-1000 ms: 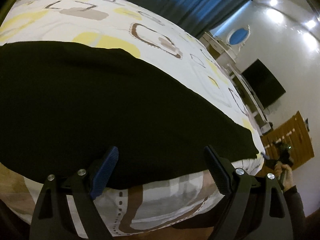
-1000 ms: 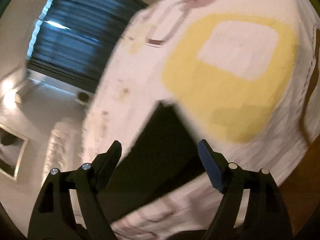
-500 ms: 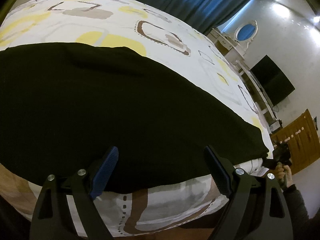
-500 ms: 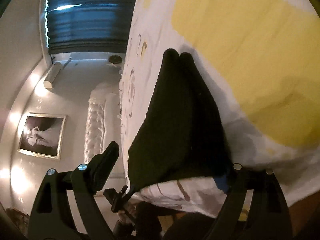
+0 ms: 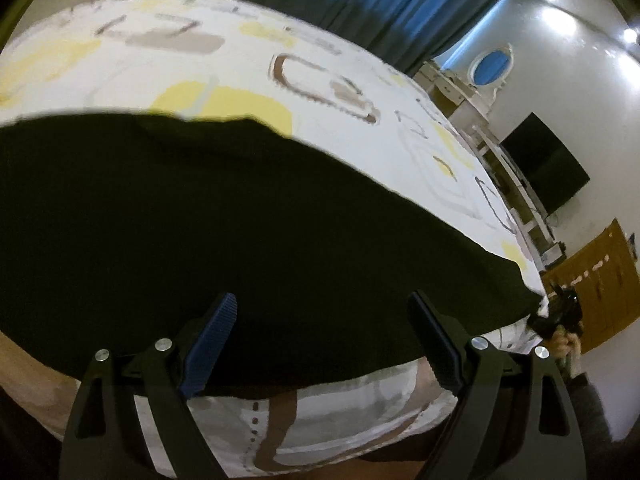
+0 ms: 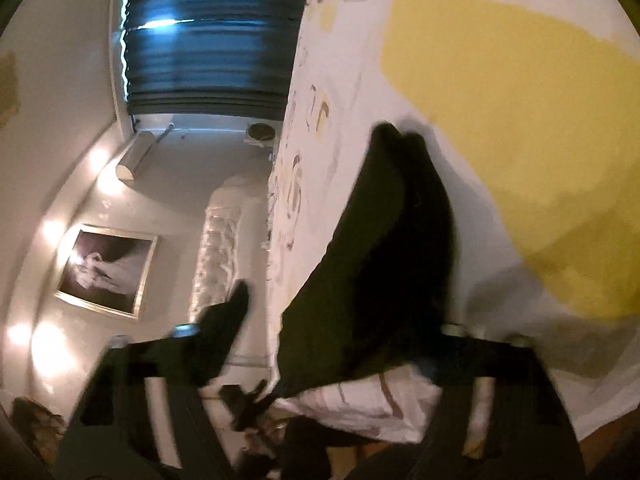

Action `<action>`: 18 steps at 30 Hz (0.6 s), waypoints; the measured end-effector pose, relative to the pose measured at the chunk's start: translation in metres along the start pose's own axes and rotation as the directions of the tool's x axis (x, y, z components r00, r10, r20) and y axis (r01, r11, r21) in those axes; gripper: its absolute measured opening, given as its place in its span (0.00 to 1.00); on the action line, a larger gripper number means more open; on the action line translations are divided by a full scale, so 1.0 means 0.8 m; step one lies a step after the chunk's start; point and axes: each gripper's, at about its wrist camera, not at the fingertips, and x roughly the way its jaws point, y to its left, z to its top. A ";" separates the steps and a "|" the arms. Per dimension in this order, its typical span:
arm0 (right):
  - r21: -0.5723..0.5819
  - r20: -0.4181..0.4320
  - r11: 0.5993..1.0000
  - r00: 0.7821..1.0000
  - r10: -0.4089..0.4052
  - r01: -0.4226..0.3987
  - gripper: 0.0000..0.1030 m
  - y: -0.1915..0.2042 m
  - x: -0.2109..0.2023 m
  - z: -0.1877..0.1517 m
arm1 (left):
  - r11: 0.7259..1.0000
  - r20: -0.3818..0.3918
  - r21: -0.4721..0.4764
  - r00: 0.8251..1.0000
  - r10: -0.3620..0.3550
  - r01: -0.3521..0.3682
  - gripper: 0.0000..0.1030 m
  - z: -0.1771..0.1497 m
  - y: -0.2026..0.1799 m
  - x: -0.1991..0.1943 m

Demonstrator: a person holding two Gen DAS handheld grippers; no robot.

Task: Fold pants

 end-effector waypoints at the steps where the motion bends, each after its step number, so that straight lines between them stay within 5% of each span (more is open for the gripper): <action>1: 0.002 -0.010 0.999 0.999 -0.038 0.038 0.35 0.002 0.006 0.003 | 1.000 0.015 0.026 1.000 0.011 -0.012 0.83 0.002 -0.002 -0.004; 7: 0.009 -0.030 0.975 0.975 -0.220 0.220 0.27 0.020 0.026 0.001 | 0.978 0.090 0.139 0.986 0.141 -0.153 0.83 0.016 0.008 -0.023; 10: 0.058 0.007 0.947 0.948 -0.318 0.317 0.37 0.013 0.010 -0.004 | 0.962 0.105 0.157 0.973 0.207 -0.222 0.83 0.025 0.031 -0.031; 12: 0.105 0.020 0.957 0.961 -0.275 0.271 0.56 0.004 0.002 -0.008 | 0.949 0.095 0.164 0.962 0.254 -0.267 0.83 0.031 0.054 -0.036; 15: 0.161 0.023 0.973 0.985 -0.174 0.168 0.71 -0.007 0.001 -0.001 | 0.936 0.072 0.161 0.950 0.305 -0.313 0.83 0.040 0.088 -0.041; 18: 0.165 -0.021 0.974 0.988 -0.156 0.157 0.72 -0.010 0.014 0.014 | 0.934 0.092 0.116 0.940 0.328 -0.337 0.83 0.044 0.124 -0.054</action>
